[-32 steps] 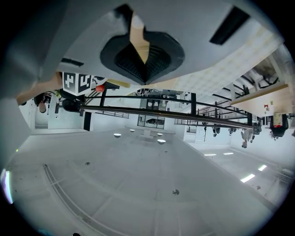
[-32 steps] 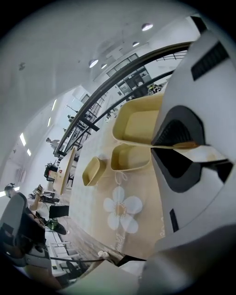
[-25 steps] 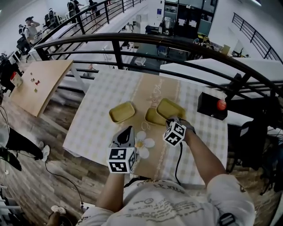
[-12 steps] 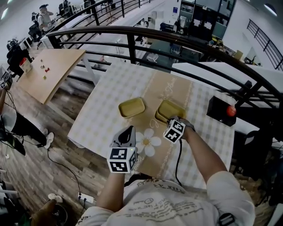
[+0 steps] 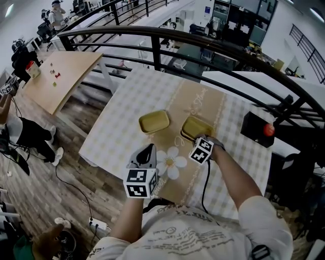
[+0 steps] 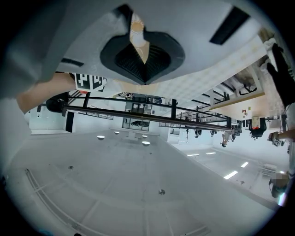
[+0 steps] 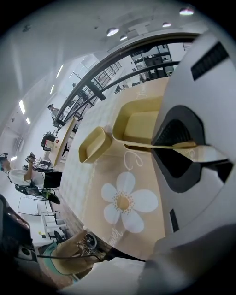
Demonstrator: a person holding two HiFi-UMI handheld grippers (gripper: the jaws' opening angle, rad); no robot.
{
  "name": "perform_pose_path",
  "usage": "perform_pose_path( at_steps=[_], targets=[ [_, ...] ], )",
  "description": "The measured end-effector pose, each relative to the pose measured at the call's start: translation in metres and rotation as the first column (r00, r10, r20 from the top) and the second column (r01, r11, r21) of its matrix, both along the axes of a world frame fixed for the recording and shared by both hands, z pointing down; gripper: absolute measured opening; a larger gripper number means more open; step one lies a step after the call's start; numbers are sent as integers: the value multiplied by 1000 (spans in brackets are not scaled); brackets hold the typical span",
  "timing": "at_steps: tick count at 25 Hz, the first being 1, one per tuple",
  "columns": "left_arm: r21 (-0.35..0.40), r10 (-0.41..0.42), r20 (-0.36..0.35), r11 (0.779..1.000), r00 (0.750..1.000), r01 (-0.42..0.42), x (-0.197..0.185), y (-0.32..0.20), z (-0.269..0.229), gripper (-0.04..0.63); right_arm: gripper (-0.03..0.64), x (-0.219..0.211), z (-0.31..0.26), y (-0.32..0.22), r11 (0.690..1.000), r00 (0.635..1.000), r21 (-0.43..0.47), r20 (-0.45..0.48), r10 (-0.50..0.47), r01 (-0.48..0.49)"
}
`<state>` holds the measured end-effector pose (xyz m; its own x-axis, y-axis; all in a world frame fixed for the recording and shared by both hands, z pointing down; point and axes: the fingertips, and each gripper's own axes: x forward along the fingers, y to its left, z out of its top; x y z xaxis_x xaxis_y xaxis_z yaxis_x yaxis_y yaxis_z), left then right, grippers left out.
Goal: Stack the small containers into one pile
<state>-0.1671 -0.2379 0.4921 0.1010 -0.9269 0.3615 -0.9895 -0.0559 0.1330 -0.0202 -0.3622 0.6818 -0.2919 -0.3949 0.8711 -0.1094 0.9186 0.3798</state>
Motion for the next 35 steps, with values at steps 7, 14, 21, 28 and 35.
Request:
perform_pose_path(
  at_steps=[7,14,21,28,35],
  targets=[
    [-5,-8,1,1000,1000,8,-2,-2,0,6,18,-2,10,0,1000,1000,-29,-20,-10,9],
    [-17,-17,-1,1000,1000,17,-4,-1,5,6,18,-4,19,2,999,999,-53,-44,-13,11],
    [-23,-20,-2,1000,1000,20,-9,-1,8,6,85,-8,15,3,995,1000,-101,10,24,-23],
    [-14,1,-1,1000,1000,-1,1,-7,4,6,80,-4,-10,3,991,986,-94,130,102,-90],
    [12,49,-1,999,999,-49,17,-22,-5,6,3,16,-73,-10,948,845,-14,450,291,-319]
  ],
)
